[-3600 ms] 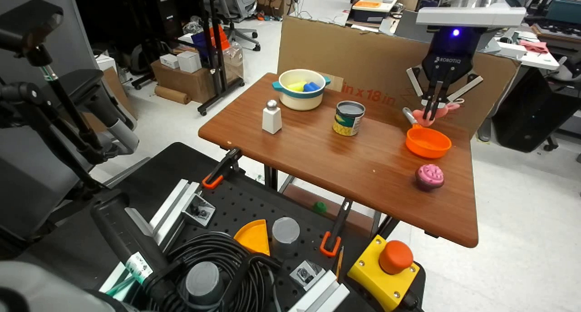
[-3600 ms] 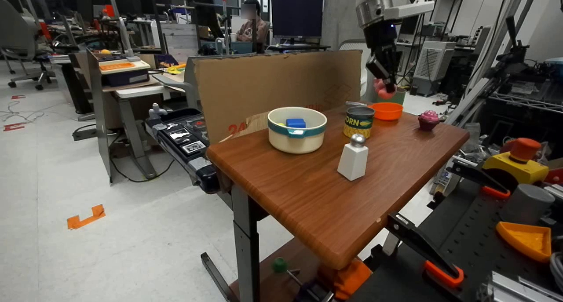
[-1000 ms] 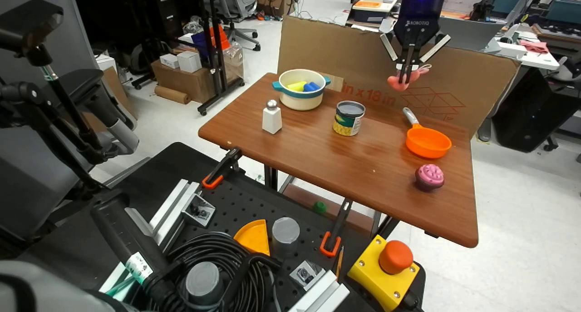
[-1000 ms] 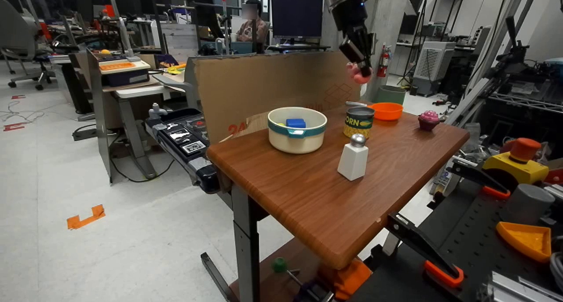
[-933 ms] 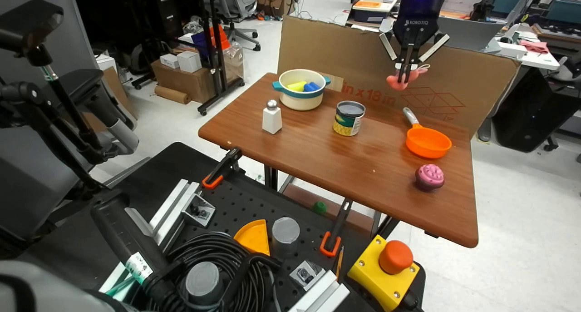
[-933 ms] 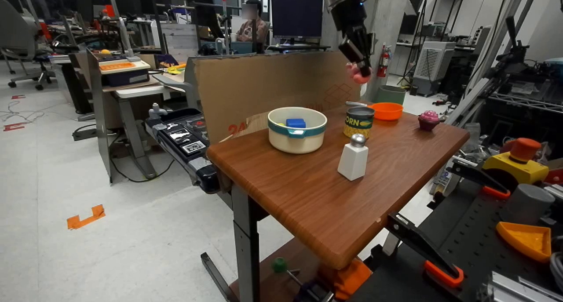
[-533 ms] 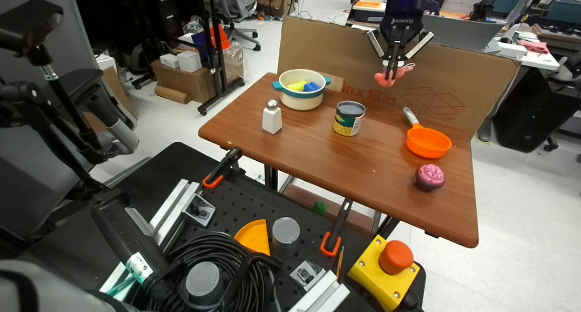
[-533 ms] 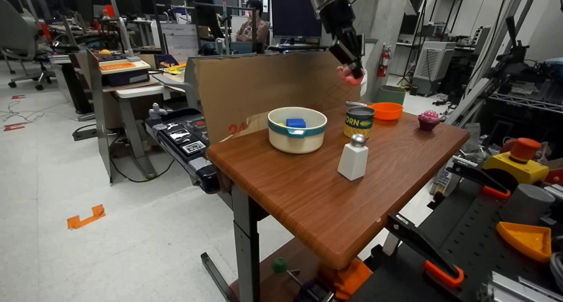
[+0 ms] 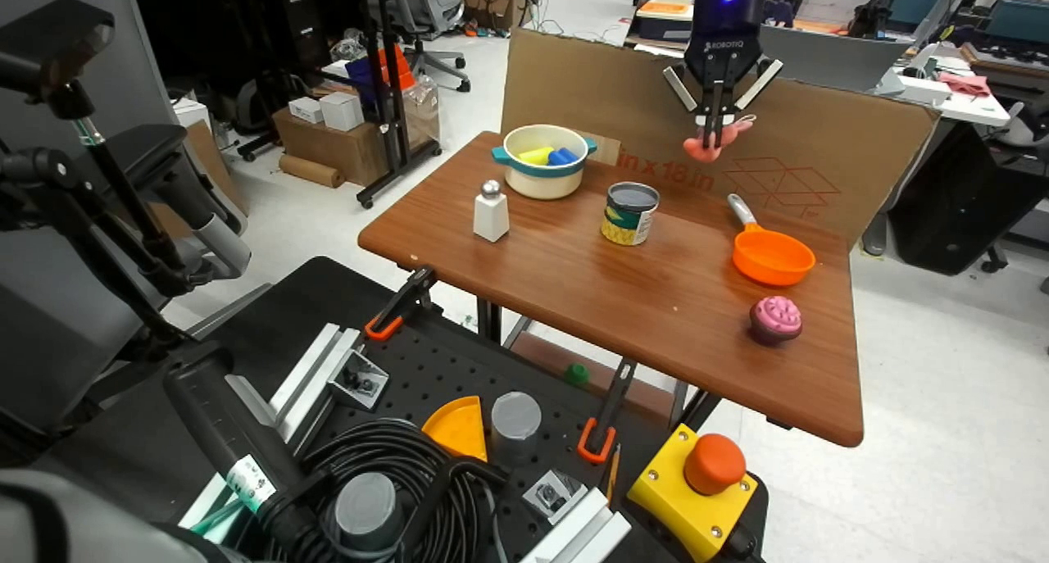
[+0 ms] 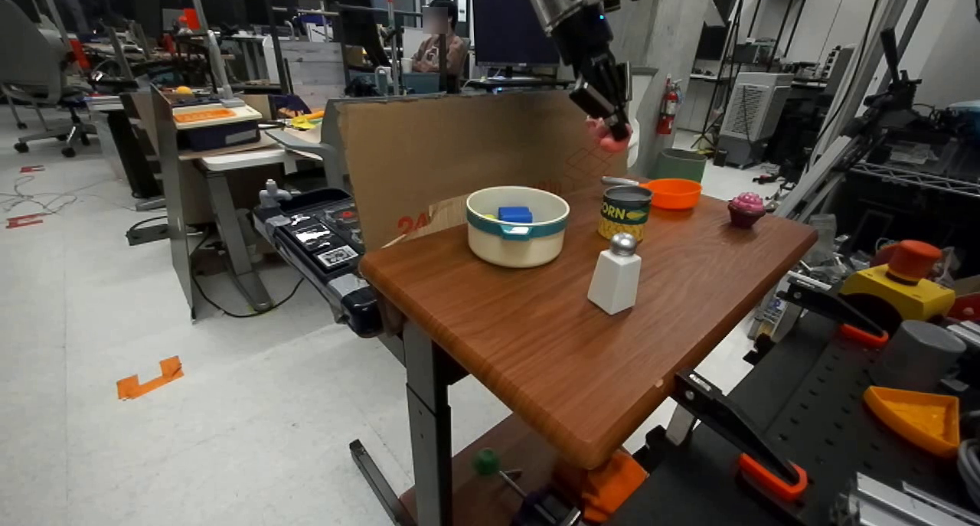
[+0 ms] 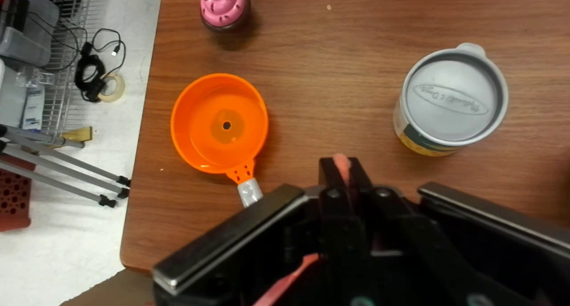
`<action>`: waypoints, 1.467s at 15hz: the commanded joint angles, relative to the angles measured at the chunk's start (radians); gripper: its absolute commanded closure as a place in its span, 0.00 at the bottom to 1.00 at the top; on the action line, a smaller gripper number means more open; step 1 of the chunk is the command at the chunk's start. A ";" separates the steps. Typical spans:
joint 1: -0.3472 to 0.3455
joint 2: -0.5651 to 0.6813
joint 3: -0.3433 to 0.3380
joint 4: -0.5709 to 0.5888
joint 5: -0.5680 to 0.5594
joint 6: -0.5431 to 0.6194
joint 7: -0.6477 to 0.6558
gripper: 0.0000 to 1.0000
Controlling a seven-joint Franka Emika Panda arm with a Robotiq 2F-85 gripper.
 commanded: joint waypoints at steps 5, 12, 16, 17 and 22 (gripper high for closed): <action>0.025 -0.142 -0.026 -0.287 -0.083 0.197 0.143 0.98; 0.014 -0.192 -0.038 -0.403 -0.108 0.254 0.161 0.98; 0.027 -0.217 -0.043 -0.453 -0.142 0.281 0.168 0.98; 0.031 -0.221 -0.043 -0.466 -0.152 0.290 0.170 0.98; 0.043 -0.239 -0.041 -0.514 -0.186 0.297 0.175 0.67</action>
